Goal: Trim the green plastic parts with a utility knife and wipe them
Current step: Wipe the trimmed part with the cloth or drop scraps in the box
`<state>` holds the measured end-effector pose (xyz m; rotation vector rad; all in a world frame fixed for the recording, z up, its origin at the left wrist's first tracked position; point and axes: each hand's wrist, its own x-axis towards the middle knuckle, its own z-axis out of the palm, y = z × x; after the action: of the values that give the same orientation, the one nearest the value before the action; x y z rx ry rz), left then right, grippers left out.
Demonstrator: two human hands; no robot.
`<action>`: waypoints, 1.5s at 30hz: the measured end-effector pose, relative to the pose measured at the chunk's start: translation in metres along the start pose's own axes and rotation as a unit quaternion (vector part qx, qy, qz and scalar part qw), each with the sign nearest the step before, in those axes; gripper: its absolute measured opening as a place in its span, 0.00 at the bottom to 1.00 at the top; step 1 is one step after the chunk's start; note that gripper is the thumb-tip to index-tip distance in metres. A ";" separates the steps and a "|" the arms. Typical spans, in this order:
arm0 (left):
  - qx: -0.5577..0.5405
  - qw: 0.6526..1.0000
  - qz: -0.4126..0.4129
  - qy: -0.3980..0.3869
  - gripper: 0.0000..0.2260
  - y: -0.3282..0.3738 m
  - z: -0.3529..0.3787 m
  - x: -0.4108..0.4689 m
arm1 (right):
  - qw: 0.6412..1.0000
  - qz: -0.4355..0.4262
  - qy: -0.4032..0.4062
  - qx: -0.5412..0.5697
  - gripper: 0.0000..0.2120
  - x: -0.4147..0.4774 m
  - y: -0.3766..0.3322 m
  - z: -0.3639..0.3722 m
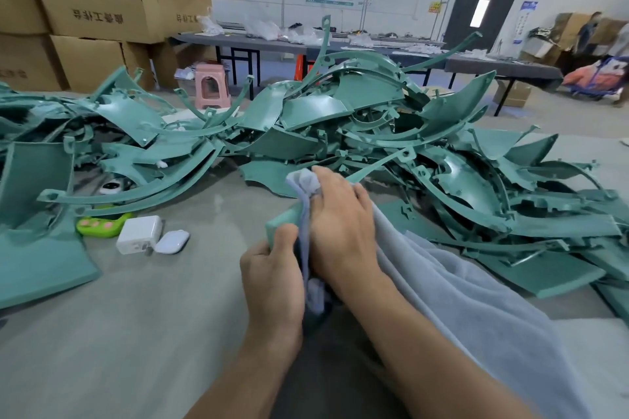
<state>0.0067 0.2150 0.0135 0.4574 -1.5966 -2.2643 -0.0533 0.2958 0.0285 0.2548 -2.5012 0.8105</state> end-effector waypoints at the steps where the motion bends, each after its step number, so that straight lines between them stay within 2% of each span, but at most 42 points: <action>1: 0.025 0.999 0.024 0.003 0.13 -0.001 0.000 -0.001 | 1.000 0.017 -0.002 -0.011 0.06 0.006 0.002 -0.007; 4: 0.047 0.997 0.058 0.003 0.14 -0.006 0.002 -0.004 | 0.999 0.028 -0.010 -0.033 0.07 0.014 0.007 -0.016; 7: 0.072 0.993 0.085 -0.026 0.13 -0.009 0.004 -0.007 | 0.998 0.021 0.046 -0.044 0.08 0.015 0.015 -0.017; 10: 0.117 0.985 0.118 -0.050 0.13 -0.009 0.001 -0.010 | 0.994 0.065 0.067 -0.055 0.08 0.022 0.031 -0.019; 13: 0.150 0.975 0.151 -0.067 0.14 -0.006 -0.001 -0.012 | 0.985 0.098 0.064 -0.129 0.05 0.034 0.049 -0.025; 18: 0.088 0.985 0.131 -0.076 0.16 -0.002 -0.004 -0.009 | 0.969 0.107 0.078 -0.210 0.05 0.054 0.071 -0.041; 21: 0.075 0.988 0.114 -0.067 0.16 -0.004 -0.005 -0.004 | 0.959 0.078 0.079 -0.261 0.07 0.057 0.083 -0.046; 27: 0.050 0.998 0.032 -0.034 0.15 -0.011 -0.008 0.014 | 0.933 0.000 0.076 -0.351 0.04 0.054 0.107 -0.062; 30: 0.051 0.999 0.016 0.001 0.11 -0.005 -0.010 0.024 | 0.919 -0.031 0.072 -0.386 0.07 0.049 0.112 -0.070; 33: 0.073 0.997 0.013 0.032 0.10 -0.002 -0.014 0.033 | 0.941 -0.022 0.128 -0.311 0.08 0.045 0.110 -0.085; 35: 0.078 0.996 -0.004 0.032 0.09 -0.002 -0.014 0.035 | 0.961 -0.029 0.200 -0.188 0.08 0.037 0.098 -0.094; 37: 0.070 0.996 -0.039 0.031 0.06 -0.003 -0.012 0.035 | 0.962 0.017 0.271 -0.024 0.06 0.025 0.087 -0.102; 39: 0.055 0.996 -0.057 0.035 0.08 -0.004 -0.009 0.037 | 0.915 0.115 0.372 0.106 0.10 0.008 0.079 -0.108; 41: 0.040 0.996 -0.074 0.036 0.10 -0.005 -0.009 0.038 | 0.832 0.208 0.443 0.262 0.11 -0.011 0.077 -0.111; 42: 0.033 0.995 -0.088 0.021 0.08 -0.007 -0.010 0.039 | 0.802 0.244 0.427 0.340 0.11 -0.019 0.074 -0.108; 43: 0.034 0.994 -0.108 -0.005 0.07 -0.008 -0.011 0.039 | 0.794 0.267 0.379 0.393 0.11 -0.027 0.069 -0.101; 44: 0.043 0.990 -0.125 -0.039 0.05 -0.011 -0.011 0.040 | 0.813 0.281 0.307 0.406 0.09 -0.032 0.062 -0.093; 45: 0.054 0.986 -0.139 -0.078 0.03 -0.012 -0.010 0.037 | 0.848 0.282 0.227 0.388 0.08 -0.037 0.053 -0.082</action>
<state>-0.0228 0.1940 -0.0040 0.5752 -1.8400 -2.4785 -0.0057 0.3883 0.0410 -0.4009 -1.6805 1.8577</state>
